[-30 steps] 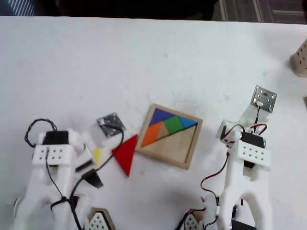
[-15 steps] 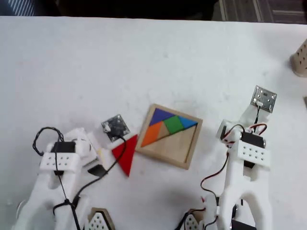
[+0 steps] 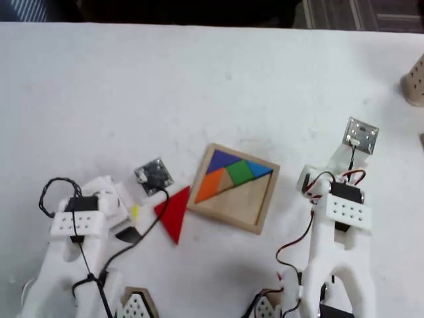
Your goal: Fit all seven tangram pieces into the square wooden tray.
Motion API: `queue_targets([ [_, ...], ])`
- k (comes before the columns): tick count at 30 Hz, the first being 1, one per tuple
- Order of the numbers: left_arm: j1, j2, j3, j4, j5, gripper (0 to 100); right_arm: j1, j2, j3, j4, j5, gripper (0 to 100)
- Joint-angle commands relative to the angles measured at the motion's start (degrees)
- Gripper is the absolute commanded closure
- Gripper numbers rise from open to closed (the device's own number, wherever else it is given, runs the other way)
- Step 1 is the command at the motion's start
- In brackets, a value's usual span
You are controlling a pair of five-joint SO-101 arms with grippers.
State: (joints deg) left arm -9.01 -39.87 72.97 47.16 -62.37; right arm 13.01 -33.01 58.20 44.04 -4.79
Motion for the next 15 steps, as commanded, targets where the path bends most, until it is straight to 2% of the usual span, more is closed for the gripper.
queue_targets([
  [1, -0.57, -1.1, -1.14, -1.05, -0.44, 60, -0.48, -1.27, -0.35, -0.92, 0.7, 91.6],
  [8, -1.36, -1.01, -2.73, -2.73, 0.26, 60, -0.48, -1.27, -0.35, -0.75, 0.7, 91.6],
  [13, -2.07, -1.01, -11.25, 7.47, 1.14, 60, -0.48, -1.36, 0.0, -0.92, 0.7, 91.6],
  [15, -2.07, -1.01, -12.04, 9.23, 1.41, 60, -0.48, -1.36, 0.0, -0.92, 0.7, 91.6],
])
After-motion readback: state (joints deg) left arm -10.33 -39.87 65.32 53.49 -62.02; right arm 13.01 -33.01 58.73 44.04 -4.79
